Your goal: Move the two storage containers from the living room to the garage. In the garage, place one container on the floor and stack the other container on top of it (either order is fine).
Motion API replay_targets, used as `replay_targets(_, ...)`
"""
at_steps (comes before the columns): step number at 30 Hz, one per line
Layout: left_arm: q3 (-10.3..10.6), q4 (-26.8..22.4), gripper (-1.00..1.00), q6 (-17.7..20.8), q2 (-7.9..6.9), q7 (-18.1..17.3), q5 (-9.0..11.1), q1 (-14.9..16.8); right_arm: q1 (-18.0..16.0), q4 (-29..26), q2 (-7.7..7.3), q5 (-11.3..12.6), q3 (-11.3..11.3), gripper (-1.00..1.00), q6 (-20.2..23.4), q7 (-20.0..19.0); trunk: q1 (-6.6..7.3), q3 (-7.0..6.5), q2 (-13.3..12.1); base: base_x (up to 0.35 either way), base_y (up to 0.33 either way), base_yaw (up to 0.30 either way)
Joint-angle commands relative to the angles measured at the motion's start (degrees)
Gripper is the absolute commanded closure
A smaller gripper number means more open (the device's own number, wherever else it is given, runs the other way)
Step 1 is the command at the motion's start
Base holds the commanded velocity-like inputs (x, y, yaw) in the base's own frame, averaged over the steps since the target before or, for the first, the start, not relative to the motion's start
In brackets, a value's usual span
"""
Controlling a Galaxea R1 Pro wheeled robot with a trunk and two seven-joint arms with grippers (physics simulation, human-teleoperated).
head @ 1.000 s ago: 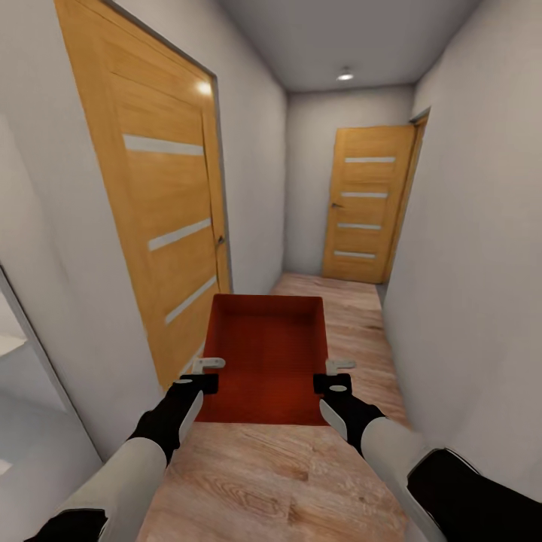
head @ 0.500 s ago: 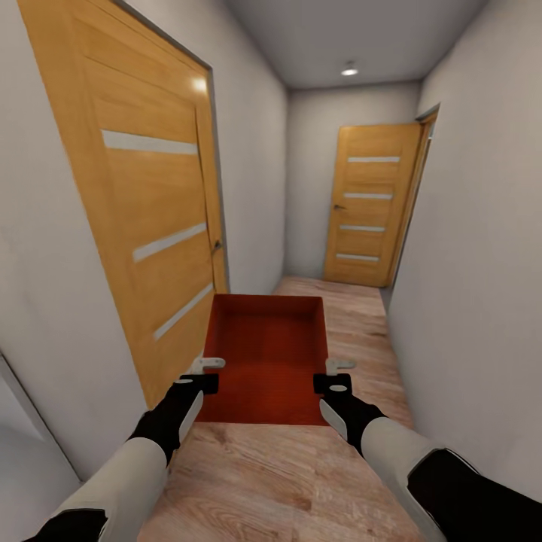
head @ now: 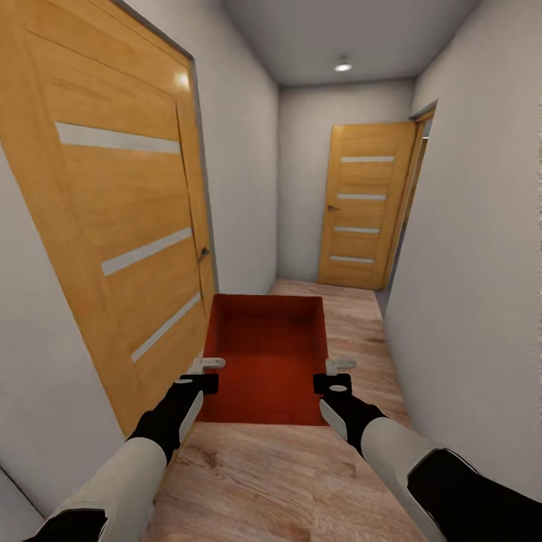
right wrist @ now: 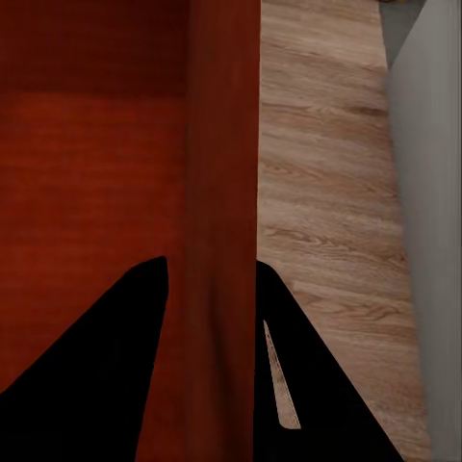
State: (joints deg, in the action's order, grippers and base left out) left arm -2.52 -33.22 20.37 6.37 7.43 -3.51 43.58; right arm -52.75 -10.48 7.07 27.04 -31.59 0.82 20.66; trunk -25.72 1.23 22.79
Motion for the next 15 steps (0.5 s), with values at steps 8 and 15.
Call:
replay_targets(8,-0.66,0.00,1.00,0.29,0.48,-0.22,0.34,0.01,-0.07,-0.69,0.05,-0.85,0.94,1.00,-0.74,-0.01,-0.07,0.12,0.13,0.322,0.000,-0.241)
replay_targets(15,-0.71,0.00,1.00,0.29,0.48,-0.22,0.34,0.01,-0.07,-0.69,0.05,-0.85,0.98,1.00,-0.74,-0.01,-0.07,0.12,0.13,0.323,0.000,-0.195)
